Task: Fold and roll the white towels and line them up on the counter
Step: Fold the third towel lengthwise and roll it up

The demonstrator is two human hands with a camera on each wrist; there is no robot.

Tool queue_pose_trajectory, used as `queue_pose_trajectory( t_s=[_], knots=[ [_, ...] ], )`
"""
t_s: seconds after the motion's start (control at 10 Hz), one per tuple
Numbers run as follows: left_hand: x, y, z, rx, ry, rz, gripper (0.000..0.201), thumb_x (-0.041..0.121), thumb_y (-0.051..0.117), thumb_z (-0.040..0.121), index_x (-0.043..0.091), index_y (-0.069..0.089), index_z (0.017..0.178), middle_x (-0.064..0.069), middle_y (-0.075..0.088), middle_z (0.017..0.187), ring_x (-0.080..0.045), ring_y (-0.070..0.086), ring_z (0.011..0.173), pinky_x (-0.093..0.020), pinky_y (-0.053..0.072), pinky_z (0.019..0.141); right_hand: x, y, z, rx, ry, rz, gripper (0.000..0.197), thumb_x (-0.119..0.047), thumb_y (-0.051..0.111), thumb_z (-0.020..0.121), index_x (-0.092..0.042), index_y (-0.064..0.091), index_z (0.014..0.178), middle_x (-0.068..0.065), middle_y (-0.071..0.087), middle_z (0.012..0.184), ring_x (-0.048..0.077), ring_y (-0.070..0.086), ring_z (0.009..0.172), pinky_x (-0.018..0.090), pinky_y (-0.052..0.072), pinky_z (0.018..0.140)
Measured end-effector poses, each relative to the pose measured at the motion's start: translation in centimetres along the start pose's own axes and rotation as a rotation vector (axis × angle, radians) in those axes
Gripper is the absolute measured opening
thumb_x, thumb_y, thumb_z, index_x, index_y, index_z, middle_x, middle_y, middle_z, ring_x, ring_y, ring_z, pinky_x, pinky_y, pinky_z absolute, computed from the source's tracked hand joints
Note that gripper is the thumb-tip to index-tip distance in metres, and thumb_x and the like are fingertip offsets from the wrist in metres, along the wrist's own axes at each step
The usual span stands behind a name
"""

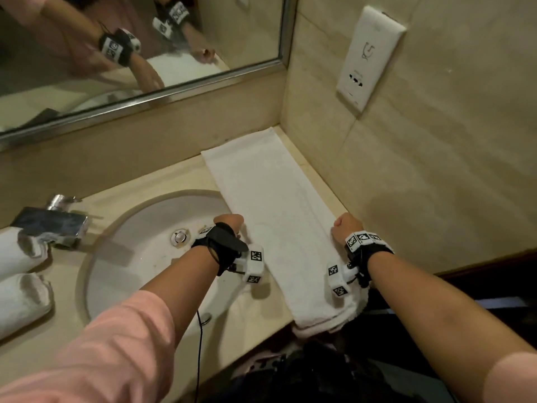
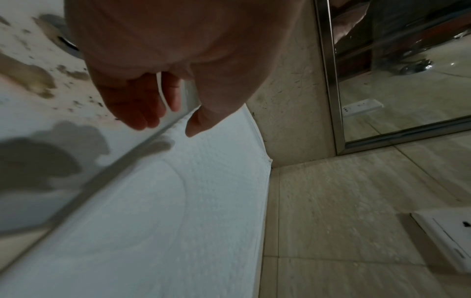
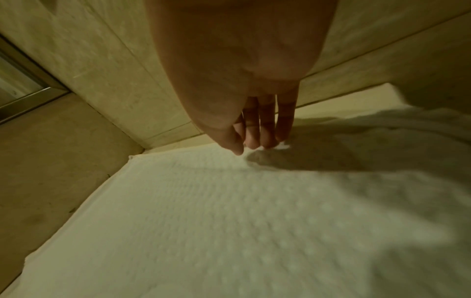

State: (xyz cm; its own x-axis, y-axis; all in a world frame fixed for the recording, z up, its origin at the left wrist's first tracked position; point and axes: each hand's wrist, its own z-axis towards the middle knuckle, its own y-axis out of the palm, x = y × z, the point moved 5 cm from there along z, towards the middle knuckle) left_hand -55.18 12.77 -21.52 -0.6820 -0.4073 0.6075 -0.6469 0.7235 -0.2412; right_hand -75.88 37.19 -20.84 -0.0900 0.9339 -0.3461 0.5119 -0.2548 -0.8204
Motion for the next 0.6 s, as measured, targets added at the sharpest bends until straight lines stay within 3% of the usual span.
queue_pose_trajectory(
  t_s=[0.1, 0.2, 0.3, 0.4, 0.5, 0.6],
  knots=[
    [-1.7, 0.9, -1.9, -0.039, -0.028, -0.040, 0.042, 0.008, 0.051, 0.092, -0.004, 0.048, 0.133, -0.017, 0.055, 0.113, -0.022, 0.052, 0.071, -0.031, 0.044, 0.079, 1.3, 0.1, -1.4, -0.018, 0.006, -0.020, 0.031, -0.014, 0.056, 0.088, -0.004, 0.052, 0.117, 0.017, 0.055, 0.126, 0.034, 0.054, 0.114, 0.031, 0.043, 0.087],
    [-3.8, 1.9, -4.8, -0.086, -0.101, -0.136, 0.029, 0.006, 0.048, 0.097, -0.005, 0.051, 0.124, -0.013, 0.046, 0.107, -0.024, 0.051, 0.072, -0.037, 0.043, 0.086, 2.6, 0.1, -3.3, 0.017, 0.027, -0.029, 0.037, -0.012, 0.055, 0.089, 0.002, 0.049, 0.123, 0.020, 0.052, 0.129, 0.035, 0.054, 0.117, 0.031, 0.044, 0.087],
    [-6.4, 3.7, -7.9, -0.140, -0.172, -0.175, 0.010, 0.001, 0.043, 0.097, -0.001, 0.052, 0.100, -0.014, 0.051, 0.085, -0.026, 0.050, 0.068, -0.040, 0.045, 0.085, 4.3, 0.2, -5.3, 0.101, 0.074, 0.004, 0.046, -0.010, 0.056, 0.087, 0.004, 0.041, 0.128, 0.022, 0.044, 0.138, 0.036, 0.045, 0.126, 0.039, 0.040, 0.101],
    [-8.4, 5.8, -10.4, -0.131, -0.151, -0.060, 0.010, 0.004, 0.045, 0.097, 0.002, 0.050, 0.106, -0.009, 0.049, 0.071, -0.021, 0.049, 0.060, -0.034, 0.048, 0.070, 6.3, 0.8, -7.1, 0.149, 0.117, 0.000, 0.050, -0.009, 0.055, 0.087, 0.002, 0.036, 0.132, 0.020, 0.034, 0.144, 0.035, 0.032, 0.134, 0.041, 0.031, 0.109],
    [-10.1, 7.7, -11.7, -0.127, -0.097, 0.041, 0.033, 0.007, 0.049, 0.095, -0.005, 0.052, 0.126, -0.007, 0.054, 0.072, -0.018, 0.054, 0.061, -0.029, 0.049, 0.074, 7.9, 1.4, -8.3, 0.163, 0.184, 0.045, 0.046, -0.008, 0.056, 0.085, -0.001, 0.037, 0.126, 0.019, 0.029, 0.143, 0.035, 0.028, 0.133, 0.042, 0.029, 0.110],
    [-11.1, 9.5, -12.8, -0.122, -0.062, 0.105, 0.036, 0.010, 0.052, 0.094, -0.007, 0.053, 0.126, -0.008, 0.058, 0.075, -0.022, 0.059, 0.068, -0.034, 0.053, 0.080, 9.0, 2.6, -9.1, 0.111, 0.231, 0.128, 0.055, -0.013, 0.052, 0.091, -0.001, 0.026, 0.139, 0.019, 0.024, 0.148, 0.035, 0.026, 0.137, 0.042, 0.023, 0.112]
  ],
)
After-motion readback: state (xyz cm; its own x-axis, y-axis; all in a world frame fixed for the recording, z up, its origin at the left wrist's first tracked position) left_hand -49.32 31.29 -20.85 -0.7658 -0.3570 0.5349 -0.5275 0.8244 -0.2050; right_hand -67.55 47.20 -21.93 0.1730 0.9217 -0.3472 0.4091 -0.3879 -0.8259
